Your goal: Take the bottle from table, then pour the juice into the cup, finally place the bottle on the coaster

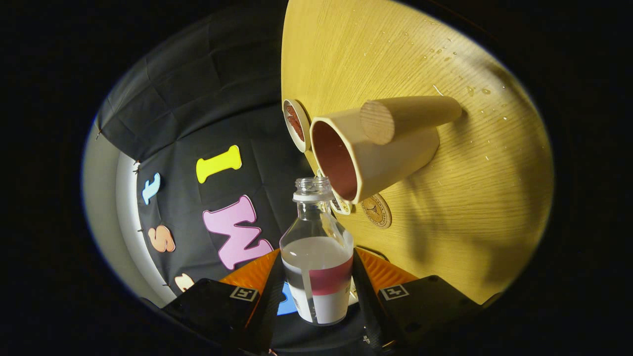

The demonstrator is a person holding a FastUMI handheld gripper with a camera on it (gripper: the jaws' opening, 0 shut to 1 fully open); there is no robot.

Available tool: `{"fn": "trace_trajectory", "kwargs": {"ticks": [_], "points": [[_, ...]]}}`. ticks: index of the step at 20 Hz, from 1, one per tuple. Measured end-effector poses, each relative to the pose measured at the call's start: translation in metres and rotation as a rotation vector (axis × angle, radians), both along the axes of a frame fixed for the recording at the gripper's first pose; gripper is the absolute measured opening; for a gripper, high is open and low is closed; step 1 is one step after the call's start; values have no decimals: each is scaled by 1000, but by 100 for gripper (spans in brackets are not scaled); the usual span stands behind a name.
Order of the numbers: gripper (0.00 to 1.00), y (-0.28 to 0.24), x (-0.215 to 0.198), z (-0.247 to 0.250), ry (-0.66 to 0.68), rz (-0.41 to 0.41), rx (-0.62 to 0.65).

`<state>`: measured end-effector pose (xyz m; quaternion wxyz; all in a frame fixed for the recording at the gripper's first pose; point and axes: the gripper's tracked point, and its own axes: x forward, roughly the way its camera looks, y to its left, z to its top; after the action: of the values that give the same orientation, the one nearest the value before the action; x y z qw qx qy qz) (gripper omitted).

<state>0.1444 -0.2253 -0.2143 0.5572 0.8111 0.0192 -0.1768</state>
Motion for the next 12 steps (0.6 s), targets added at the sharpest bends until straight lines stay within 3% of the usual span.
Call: {"fn": "trace_trajectory", "kwargs": {"ticks": [12], "points": [[74,-6,3,10,-20,-72,93]]}}
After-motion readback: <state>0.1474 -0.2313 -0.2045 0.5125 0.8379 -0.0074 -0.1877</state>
